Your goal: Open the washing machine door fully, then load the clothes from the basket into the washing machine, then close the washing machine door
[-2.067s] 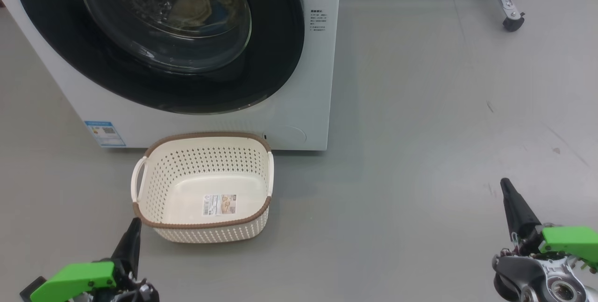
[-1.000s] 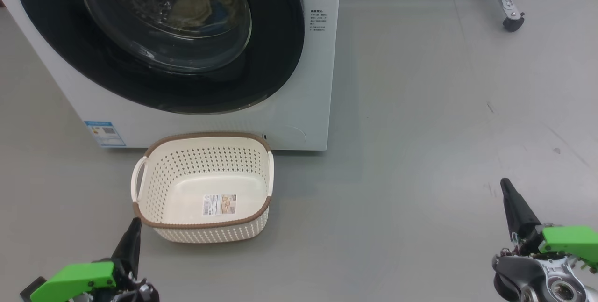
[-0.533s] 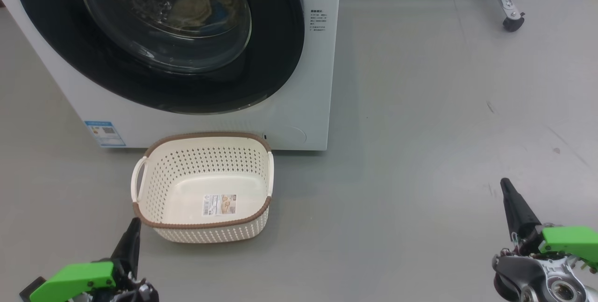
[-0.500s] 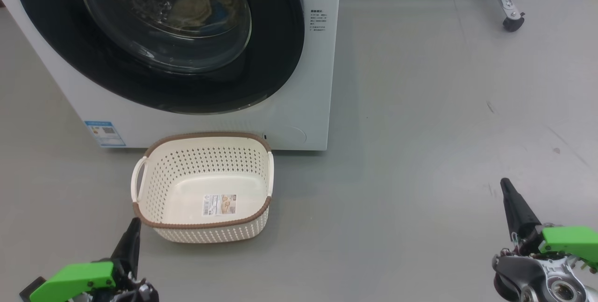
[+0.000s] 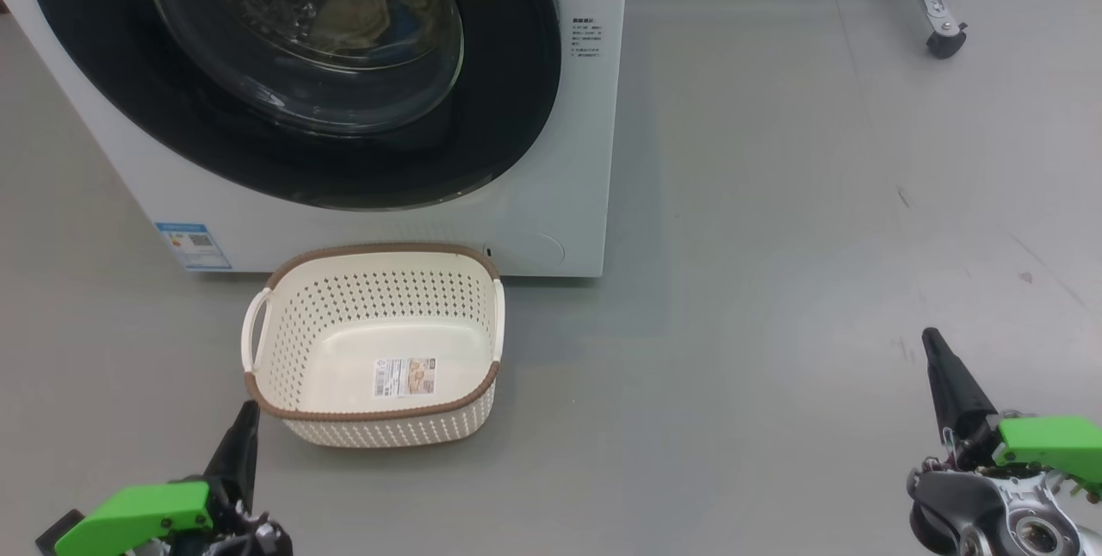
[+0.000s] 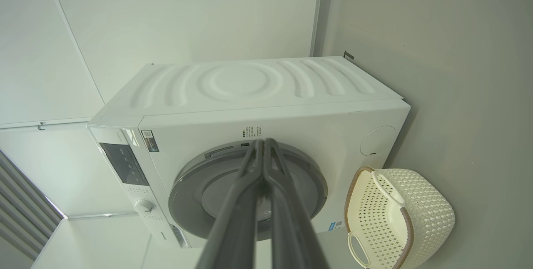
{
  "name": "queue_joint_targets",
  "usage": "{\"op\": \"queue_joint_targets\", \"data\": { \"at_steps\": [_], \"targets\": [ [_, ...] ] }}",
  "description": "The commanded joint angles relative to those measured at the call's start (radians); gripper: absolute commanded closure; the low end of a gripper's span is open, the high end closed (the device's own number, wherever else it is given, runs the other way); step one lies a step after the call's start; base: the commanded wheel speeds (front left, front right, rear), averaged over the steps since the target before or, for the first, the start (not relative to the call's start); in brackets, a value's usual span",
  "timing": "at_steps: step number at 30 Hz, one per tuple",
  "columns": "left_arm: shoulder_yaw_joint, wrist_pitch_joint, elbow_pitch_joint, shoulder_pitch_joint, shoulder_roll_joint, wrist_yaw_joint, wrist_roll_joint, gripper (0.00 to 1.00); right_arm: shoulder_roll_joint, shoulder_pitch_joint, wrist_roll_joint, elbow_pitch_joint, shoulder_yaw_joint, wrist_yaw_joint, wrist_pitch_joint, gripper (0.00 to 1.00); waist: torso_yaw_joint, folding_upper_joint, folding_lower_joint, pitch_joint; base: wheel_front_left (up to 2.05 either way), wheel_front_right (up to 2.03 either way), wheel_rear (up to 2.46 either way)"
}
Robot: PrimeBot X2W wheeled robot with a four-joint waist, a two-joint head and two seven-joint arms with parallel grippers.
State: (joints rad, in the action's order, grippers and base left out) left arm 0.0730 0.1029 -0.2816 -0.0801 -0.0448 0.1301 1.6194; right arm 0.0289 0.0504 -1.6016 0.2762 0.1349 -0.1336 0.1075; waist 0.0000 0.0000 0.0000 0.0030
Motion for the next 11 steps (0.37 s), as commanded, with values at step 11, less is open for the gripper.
{"op": "queue_joint_targets", "data": {
  "at_steps": [11],
  "targets": [
    [0.038, 0.008, 0.036, -0.028, -0.008, 0.001, -0.009, 1.00, 0.021, 0.058, -0.007, -0.031, -0.021, 0.003, 0.006, 1.00, 0.000, 0.0000, 0.0000, 0.000, 0.00, 0.00, 0.00]
  ]
}}
